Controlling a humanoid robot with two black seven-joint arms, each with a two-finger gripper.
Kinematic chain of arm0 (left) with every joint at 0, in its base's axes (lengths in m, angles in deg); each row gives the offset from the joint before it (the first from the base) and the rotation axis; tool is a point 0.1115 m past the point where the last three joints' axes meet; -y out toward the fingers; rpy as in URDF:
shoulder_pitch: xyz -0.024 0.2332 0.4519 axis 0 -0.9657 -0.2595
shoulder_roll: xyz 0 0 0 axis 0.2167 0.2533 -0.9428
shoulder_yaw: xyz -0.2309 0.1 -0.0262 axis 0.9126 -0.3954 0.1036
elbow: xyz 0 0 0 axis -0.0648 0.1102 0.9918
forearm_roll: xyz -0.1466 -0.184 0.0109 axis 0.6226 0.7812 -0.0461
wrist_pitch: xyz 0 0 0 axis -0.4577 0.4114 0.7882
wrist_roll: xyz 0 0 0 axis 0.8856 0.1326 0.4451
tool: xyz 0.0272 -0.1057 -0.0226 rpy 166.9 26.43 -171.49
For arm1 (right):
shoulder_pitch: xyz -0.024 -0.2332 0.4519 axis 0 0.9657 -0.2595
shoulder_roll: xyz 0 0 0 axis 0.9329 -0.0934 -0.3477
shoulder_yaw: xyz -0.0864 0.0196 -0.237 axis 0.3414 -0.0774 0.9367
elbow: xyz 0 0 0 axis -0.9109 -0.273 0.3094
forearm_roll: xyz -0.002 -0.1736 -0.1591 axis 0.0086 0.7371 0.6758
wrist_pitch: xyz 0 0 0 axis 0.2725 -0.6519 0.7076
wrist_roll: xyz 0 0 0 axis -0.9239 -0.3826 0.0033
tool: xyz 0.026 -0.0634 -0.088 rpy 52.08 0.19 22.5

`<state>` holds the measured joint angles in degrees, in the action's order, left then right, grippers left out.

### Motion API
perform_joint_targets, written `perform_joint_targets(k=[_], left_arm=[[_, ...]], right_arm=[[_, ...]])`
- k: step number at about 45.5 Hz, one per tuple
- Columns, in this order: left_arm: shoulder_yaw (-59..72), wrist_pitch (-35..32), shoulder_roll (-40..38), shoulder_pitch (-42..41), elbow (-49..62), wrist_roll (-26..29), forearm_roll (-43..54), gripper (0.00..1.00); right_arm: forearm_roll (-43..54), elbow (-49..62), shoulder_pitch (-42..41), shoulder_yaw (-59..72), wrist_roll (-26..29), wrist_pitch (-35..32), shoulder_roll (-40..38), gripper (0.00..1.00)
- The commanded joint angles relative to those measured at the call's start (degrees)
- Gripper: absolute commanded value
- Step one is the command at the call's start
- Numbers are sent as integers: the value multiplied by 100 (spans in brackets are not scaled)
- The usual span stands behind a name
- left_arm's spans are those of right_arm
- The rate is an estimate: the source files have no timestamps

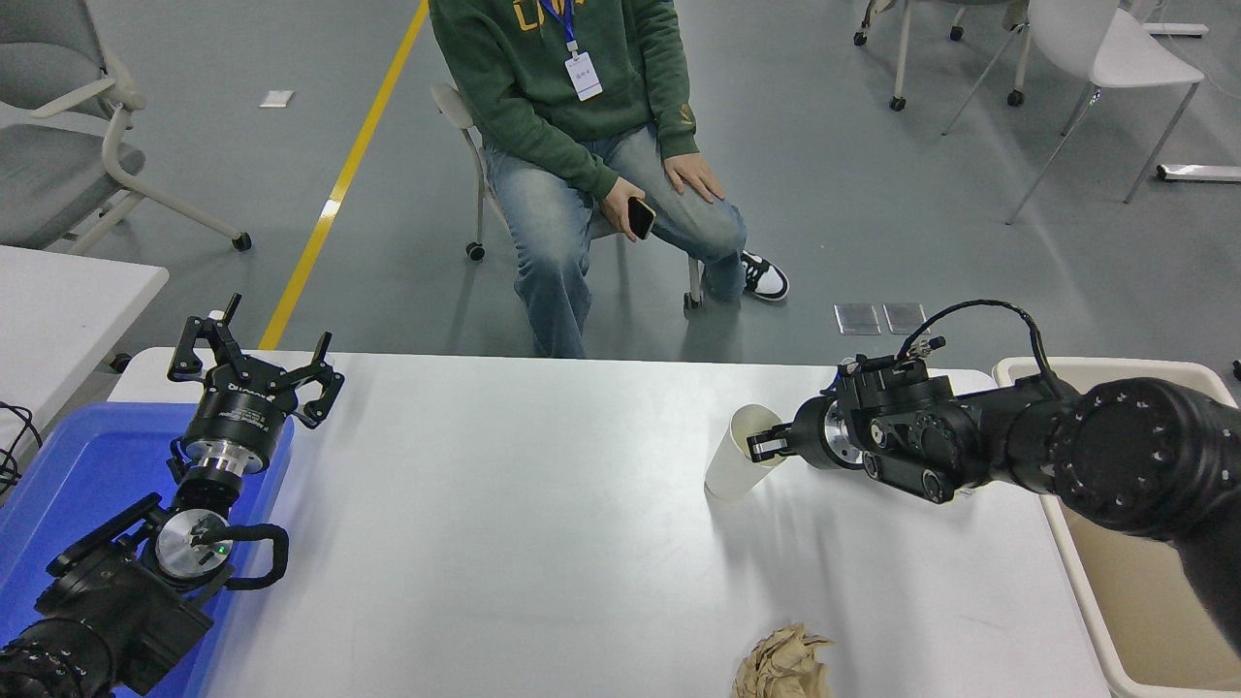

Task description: Clean the table surface

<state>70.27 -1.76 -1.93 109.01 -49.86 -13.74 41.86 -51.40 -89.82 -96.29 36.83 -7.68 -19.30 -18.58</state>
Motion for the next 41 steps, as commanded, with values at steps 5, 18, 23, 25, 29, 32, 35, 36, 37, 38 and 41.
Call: perform_joint_targets(k=[5, 18, 23, 25, 29, 32, 35, 36, 37, 38, 41], left_arm=[[0, 0, 3, -6, 0, -1, 0, 100], [0, 0, 3, -6, 0, -1, 0, 100], [0, 0, 3, -6, 0, -1, 0, 100], [0, 0, 3, -6, 0, -1, 0, 100], [0, 0, 3, 3, 0, 8, 9, 100], [0, 0, 3, -6, 0, 8, 0, 100], [0, 0, 3, -6, 0, -1, 0, 100], [0, 0, -6, -6, 0, -1, 0, 100], [0, 0, 3, -6, 0, -1, 0, 100], [0, 0, 3, -6, 0, 8, 0, 100], [0, 0, 3, -6, 0, -1, 0, 100]], right_arm=[[-17, -418, -584, -290, -93, -287, -250, 0], [-8, -2237, -2218, -457, -137, -340, -1357, 0], [10, -2817, -2772, -440, -137, -349, -1840, 0], [45, -3019, -2983, -440, -137, -367, -2034, 0], [98, -3371, -3361, -431, -172, -472, -2403, 0], [106, -3529, -3590, -422, -172, -621, -2658, 0], [150, -3600, -3792, -422, -181, -788, -2913, 0], [168, -3618, -3853, -431, -181, -849, -2992, 0], [194, -3627, -3915, -431, -181, -902, -3071, 0], [212, -3635, -3976, -431, -181, -972, -3150, 0], [282, -3635, -4126, -440, -181, -1157, -3352, 0]])
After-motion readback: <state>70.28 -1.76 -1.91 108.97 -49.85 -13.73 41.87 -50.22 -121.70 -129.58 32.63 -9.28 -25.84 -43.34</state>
